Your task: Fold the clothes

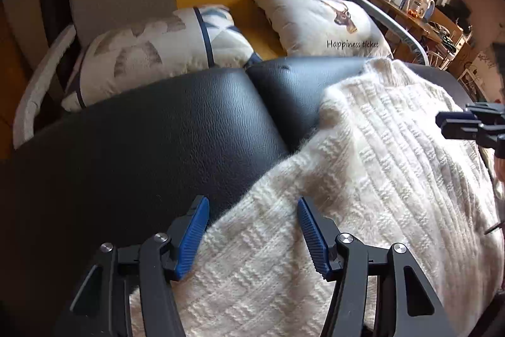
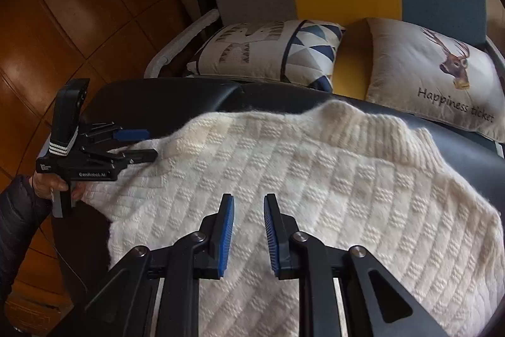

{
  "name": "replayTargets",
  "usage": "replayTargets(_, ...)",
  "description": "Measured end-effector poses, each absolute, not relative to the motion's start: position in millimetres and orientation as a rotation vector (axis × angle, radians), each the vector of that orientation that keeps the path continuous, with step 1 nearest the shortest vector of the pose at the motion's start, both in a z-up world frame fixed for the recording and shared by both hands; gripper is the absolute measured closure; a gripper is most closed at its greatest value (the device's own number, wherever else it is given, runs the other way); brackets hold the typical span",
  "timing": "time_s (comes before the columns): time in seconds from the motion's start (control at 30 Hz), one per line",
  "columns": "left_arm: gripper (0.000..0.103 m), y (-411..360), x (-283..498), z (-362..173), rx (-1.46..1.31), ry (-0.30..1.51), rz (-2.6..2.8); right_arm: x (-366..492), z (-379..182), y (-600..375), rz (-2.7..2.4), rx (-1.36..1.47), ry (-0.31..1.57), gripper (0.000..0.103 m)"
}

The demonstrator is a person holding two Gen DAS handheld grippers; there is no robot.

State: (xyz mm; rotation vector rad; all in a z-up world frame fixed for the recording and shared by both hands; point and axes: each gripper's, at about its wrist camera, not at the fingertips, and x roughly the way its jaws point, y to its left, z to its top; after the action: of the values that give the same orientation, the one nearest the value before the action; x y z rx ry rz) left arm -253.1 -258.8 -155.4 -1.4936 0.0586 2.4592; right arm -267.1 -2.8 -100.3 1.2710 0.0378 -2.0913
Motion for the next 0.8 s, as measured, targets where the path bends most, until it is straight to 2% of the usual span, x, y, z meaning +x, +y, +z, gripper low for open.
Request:
replayTargets(0.07, 0.049, -259, -251, -154, -1.476, 0.038, 2.477, -275, -99, -22, -2.06, 1.254, 0.042, 0.084)
replayTargets(0.13, 0.083, -259, -245, -151, -1.448, 0.013, 2.539, -283, -102, -42, -2.039, 1.257, 0.07, 0.084)
replayTargets(0.17, 0.086, -259, -241, -150, -1.427, 0.008, 2.592, -286, -103, -52, -2.031, 1.261, 0.079, 0.084)
replayTargets(0.2, 0.1, -259, -237, -148, -1.404, 0.002, 2.644, -290, -106, -59, -2.022, 1.264, 0.073, 0.084)
replayTargets(0.33, 0.1, -240, -206, -143, -1.27, 0.118, 2.857, -304, -122, -88, -1.989, 1.299, 0.021, 0.084)
replayTargets(0.4, 0.1, -229, -204, -156, -1.309, 0.224, 2.874, -309, -135, -103, -2.021, 1.316, 0.1, 0.084)
replayTargets(0.43, 0.1, -225, -204, -162, -1.334, 0.267, 2.88, -310, -141, -111, -2.043, 1.316, 0.15, 0.087)
replayTargets(0.5, 0.1, -222, -203, -163, -1.334, 0.303, 2.913, -311, -145, -120, -2.094, 1.315, 0.22, 0.088)
replayTargets(0.63, 0.098, -236, -216, -165, -1.381, 0.199, 2.921, -307, -145, -126, -2.133, 1.31, 0.265, 0.088)
replayTargets(0.8, 0.096, -254, -227, -156, -1.436, 0.055, 2.876, -306, -135, -105, -2.098, 1.352, 0.12, 0.086)
